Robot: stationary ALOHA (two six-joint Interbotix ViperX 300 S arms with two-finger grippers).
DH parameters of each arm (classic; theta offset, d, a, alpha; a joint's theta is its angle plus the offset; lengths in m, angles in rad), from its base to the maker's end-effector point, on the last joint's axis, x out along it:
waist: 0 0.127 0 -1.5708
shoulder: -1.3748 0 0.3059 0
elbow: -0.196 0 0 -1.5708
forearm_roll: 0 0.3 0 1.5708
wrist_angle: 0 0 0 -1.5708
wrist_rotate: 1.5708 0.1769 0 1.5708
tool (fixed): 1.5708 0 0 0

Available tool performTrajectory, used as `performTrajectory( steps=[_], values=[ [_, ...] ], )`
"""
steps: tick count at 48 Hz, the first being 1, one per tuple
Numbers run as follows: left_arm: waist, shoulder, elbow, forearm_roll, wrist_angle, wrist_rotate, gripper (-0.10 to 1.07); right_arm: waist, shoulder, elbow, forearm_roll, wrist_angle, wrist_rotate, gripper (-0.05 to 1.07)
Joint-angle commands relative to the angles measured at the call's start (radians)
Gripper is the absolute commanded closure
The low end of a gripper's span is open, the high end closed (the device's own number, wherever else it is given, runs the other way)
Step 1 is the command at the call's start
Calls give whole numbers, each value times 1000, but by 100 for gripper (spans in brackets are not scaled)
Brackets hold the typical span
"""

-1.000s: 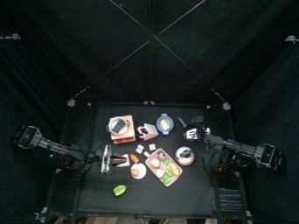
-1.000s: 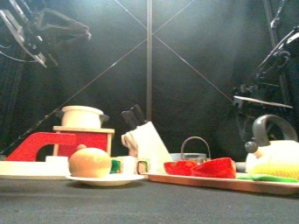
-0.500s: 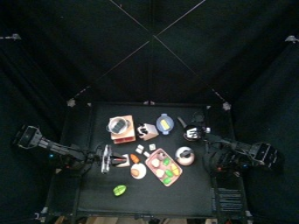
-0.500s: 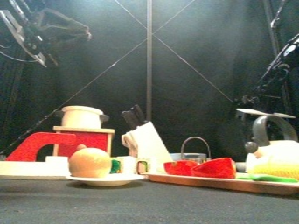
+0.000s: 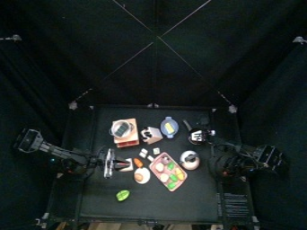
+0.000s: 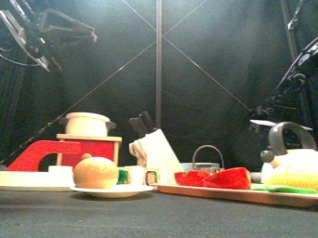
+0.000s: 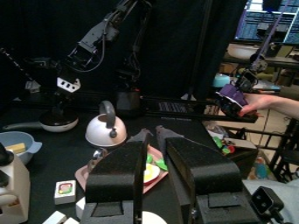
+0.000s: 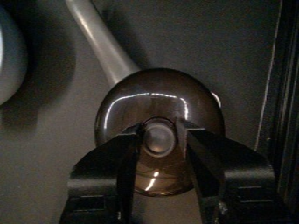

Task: Grab pot lid and place in front middle of table

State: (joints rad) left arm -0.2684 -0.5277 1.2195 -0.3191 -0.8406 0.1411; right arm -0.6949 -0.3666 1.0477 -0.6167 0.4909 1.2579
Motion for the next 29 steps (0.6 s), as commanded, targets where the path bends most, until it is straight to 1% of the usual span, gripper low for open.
performTrajectory(
  steps=[1,8,22,29],
  values=[
    [-2,2,-12,2,-5,0,36,-5,-12,-6,5,2,2,39],
    [-2,2,-11,2,-6,0,36,-2,-28,-11,8,11,2,42],
    [-2,2,-11,2,-5,0,36,9,-107,-11,21,29,0,42],
    [-2,2,-11,2,-6,0,36,9,-120,-3,29,29,0,42]
  ],
)
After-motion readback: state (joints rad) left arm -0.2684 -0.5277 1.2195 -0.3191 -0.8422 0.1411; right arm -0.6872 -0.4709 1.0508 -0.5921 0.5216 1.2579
